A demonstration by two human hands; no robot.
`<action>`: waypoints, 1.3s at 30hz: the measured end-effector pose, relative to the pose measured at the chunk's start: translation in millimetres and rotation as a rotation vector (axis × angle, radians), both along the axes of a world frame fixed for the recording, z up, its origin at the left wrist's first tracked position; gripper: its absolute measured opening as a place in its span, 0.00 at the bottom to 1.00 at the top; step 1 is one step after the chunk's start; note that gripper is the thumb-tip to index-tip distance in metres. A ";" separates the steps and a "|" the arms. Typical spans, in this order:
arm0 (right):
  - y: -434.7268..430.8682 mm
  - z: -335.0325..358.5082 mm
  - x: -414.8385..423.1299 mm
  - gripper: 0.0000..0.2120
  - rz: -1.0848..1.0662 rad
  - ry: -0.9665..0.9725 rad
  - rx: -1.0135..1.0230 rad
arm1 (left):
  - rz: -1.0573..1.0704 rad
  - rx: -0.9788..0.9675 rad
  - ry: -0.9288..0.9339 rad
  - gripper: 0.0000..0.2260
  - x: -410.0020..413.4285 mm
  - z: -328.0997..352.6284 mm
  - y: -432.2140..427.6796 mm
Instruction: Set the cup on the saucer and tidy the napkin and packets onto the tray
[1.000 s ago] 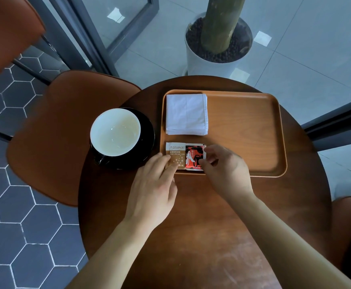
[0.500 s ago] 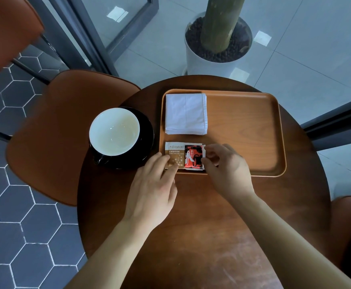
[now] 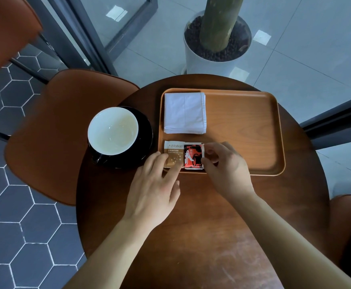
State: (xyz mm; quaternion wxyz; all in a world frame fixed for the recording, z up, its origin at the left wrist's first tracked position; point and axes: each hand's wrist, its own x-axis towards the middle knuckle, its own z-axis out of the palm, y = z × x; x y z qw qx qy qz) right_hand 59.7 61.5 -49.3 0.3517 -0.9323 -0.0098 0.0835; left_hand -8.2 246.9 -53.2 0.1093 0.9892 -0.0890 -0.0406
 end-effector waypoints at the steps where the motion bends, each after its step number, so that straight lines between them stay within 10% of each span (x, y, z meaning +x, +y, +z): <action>1: -0.2 -0.1 -0.4 0.13 -0.004 -0.002 0.002 | 0.002 0.000 -0.004 0.19 0.2 -0.2 -0.1; 39: 1.8 12.2 0.6 0.13 0.016 0.031 0.012 | 0.009 -0.018 -0.035 0.16 2.4 13.7 2.6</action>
